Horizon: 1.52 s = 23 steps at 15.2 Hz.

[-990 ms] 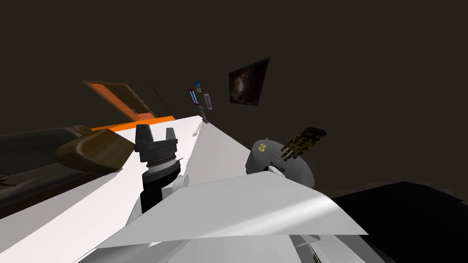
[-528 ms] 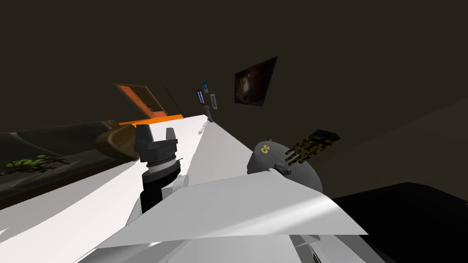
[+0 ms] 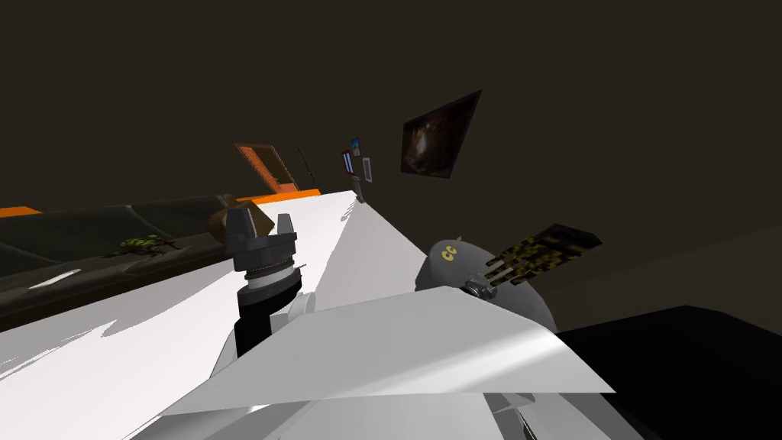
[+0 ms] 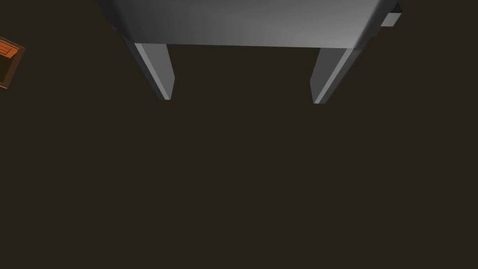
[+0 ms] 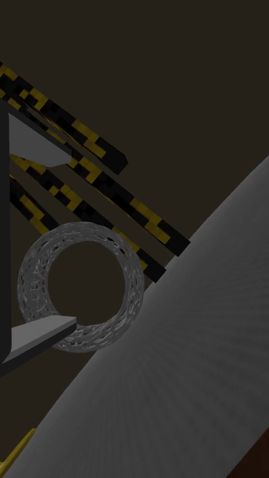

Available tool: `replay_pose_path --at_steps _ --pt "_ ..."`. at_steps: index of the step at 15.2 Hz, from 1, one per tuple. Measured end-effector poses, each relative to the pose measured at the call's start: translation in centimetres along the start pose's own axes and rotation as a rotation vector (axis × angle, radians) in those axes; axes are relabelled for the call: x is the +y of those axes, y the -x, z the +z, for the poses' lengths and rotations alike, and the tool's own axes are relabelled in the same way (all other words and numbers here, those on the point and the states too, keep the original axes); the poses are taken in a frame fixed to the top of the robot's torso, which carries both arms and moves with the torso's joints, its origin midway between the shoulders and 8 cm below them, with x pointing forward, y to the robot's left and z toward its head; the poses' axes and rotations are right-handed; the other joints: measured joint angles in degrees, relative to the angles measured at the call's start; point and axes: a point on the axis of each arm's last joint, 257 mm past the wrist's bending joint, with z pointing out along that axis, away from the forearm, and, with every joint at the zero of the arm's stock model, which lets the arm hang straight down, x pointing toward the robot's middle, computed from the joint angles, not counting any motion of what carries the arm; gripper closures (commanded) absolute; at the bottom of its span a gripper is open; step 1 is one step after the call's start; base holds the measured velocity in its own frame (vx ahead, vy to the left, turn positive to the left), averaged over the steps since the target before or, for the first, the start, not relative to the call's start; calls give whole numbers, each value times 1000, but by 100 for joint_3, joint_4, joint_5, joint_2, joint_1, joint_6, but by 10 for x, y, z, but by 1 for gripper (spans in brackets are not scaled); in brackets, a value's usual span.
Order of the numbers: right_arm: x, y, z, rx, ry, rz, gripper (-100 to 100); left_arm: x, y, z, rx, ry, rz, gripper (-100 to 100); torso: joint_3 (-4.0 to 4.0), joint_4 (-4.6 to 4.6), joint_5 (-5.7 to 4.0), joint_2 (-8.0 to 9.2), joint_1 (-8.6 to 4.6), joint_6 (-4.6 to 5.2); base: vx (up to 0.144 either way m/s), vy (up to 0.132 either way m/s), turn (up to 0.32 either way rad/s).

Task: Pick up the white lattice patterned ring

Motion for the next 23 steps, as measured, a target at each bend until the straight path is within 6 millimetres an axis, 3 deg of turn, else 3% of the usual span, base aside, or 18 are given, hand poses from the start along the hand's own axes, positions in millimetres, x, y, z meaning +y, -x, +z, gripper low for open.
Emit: replay_pose_path --at_steps 10,18,21,22,23 --pt "-46 -25 -13 -93 -137 -271 -100 0 0 0 0 0 0 0 0 0 -2 0 -6 1 -33 -51 211" --pt "-64 -39 -33 -162 -182 -455 -100 0 0 0 0 0 0 0 -3 -1 -3 -6 -12 2 -26 -57 152" --pt "-70 -32 -22 -165 -191 -458 -100 0 0 0 0 0 0 0 -7 -2 2 -13 6 2 -10 -4 24" --pt "-70 -31 -20 -165 -191 -459 100 0 0 0 0 0 0 0 -8 -3 2 -14 10 3 0 0 0" --pt "-70 -31 -20 -164 -190 -459 100 0 0 0 0 0 0 0 -9 -3 2 -15 12 4 0 0 0"
